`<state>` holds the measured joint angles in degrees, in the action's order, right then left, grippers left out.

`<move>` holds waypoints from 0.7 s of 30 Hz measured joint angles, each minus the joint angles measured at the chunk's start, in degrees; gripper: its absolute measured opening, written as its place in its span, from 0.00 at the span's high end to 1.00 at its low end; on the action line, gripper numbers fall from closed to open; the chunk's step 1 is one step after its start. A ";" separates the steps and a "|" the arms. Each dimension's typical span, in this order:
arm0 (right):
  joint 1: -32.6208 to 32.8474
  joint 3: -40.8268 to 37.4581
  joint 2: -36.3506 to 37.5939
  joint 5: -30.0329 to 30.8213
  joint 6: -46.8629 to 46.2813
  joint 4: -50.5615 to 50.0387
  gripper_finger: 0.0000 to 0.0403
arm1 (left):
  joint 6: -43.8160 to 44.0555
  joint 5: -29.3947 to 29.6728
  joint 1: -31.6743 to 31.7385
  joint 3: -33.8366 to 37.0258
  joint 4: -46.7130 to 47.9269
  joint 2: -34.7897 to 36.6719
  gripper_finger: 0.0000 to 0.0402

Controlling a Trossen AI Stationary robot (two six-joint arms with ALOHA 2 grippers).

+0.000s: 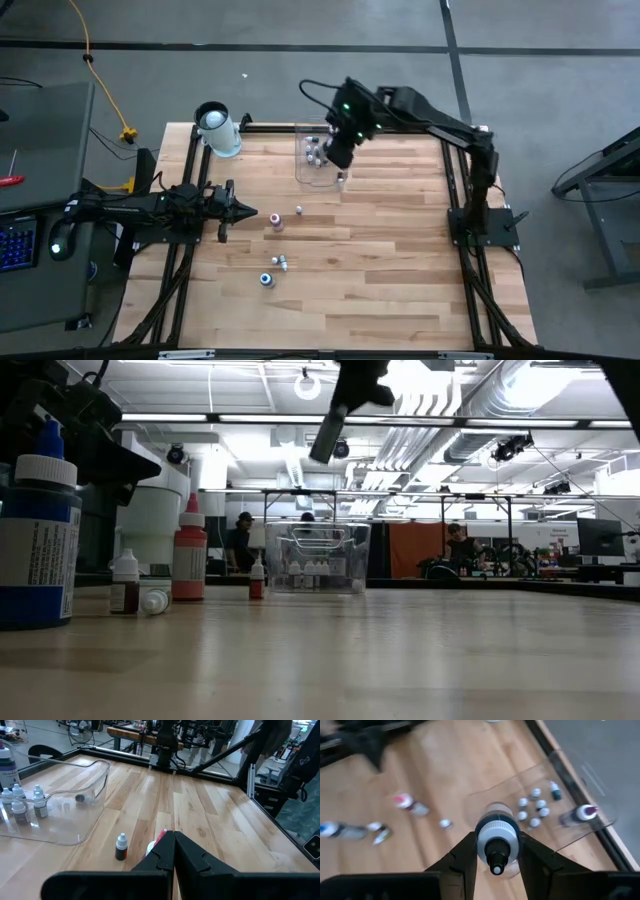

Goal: Pick & Place food coloring
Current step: Put the large black food coloring bottle into the container

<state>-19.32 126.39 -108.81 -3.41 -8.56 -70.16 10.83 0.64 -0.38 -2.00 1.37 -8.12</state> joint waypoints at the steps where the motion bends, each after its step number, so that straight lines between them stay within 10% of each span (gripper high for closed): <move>1: -1.07 0.00 -1.03 0.02 -0.19 0.51 0.73 | 0.00 0.00 -0.01 0.00 0.02 0.00 1.00; 21: -9.10 -7.08 -11.48 3.17 -13.41 5.07 0.73 | 0.00 0.00 0.00 0.00 0.04 0.01 1.00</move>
<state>-28.42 119.31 -120.29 -0.24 -21.97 -65.08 10.83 0.64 -0.38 -2.00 1.41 -8.11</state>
